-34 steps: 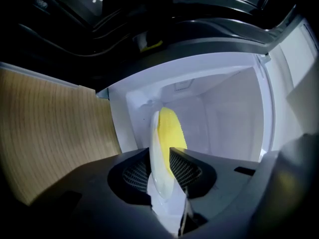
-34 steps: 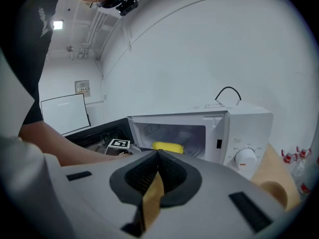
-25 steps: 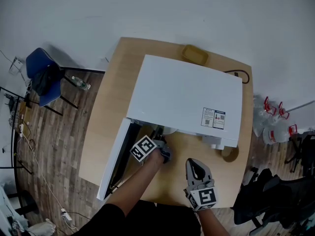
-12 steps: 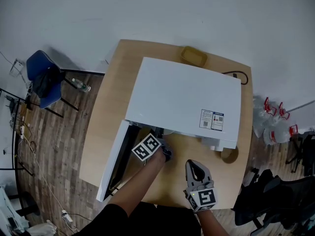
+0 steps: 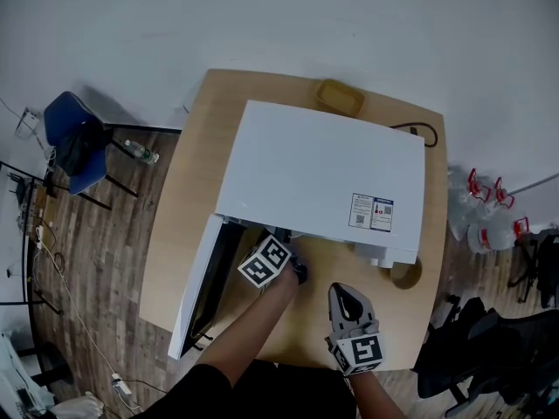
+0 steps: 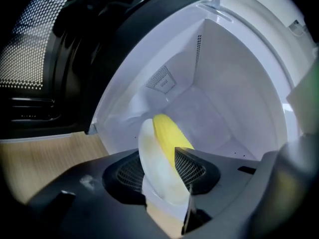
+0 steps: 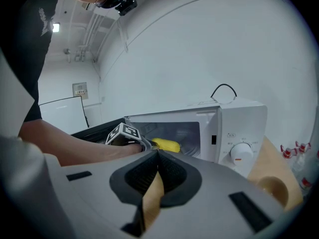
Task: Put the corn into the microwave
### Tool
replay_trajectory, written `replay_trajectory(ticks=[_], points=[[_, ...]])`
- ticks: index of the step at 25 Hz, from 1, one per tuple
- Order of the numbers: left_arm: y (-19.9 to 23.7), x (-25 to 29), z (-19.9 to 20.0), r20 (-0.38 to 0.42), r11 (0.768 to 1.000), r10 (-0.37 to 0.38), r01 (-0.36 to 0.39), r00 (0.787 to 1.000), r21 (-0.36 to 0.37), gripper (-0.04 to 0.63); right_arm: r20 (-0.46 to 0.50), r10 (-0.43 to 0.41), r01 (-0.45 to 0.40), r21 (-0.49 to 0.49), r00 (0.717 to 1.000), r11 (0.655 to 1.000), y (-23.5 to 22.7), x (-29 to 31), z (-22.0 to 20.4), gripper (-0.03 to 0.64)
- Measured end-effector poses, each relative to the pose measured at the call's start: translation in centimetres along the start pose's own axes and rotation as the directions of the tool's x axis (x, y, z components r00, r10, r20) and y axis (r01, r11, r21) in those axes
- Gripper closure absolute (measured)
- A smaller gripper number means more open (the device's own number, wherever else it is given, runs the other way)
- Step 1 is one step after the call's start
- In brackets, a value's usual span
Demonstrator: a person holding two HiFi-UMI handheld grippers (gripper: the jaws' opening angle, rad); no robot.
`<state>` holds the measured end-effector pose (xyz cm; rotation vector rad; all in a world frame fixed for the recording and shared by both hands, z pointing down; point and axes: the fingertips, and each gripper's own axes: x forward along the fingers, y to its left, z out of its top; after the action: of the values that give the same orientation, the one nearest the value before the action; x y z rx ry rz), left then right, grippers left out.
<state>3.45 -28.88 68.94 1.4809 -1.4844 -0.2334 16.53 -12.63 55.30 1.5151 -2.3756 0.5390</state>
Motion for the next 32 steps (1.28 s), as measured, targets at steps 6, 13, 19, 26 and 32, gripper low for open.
replay_trajectory(ticks=[6,13,19,26,32], points=[[-1.1,0.8,0.6,0.017,0.998,-0.01,0.009,1.0,0.055,0.437,0.004,0.013,-0.013,0.011,1.0,1.0,0.0,0.2,-0.5,0.558],[-1.5,1.9,0.6,0.043,0.972,-0.006,-0.004,0.999,0.234,0.408,-0.001,0.012,-0.012,0.015,1.0,1.0,-0.3,0.3,-0.8,0.558],[-1.4,2.0,0.2,0.051,0.884,-0.013,-0.013,0.999,0.468,0.376,0.002,0.008,-0.008,0.015,1.0,1.0,-0.6,0.3,-0.7,0.558],[-1.6,1.9,-0.2,0.043,0.845,-0.036,0.007,0.998,0.534,0.339,0.001,0.007,-0.007,0.023,1.0,1.0,-0.3,0.2,-0.7,0.558],[-1.5,1.9,-0.9,0.014,0.81,-0.017,0.006,1.0,0.586,0.304,-0.005,0.005,-0.005,0.026,1.0,1.0,0.4,-0.3,-1.2,0.558]])
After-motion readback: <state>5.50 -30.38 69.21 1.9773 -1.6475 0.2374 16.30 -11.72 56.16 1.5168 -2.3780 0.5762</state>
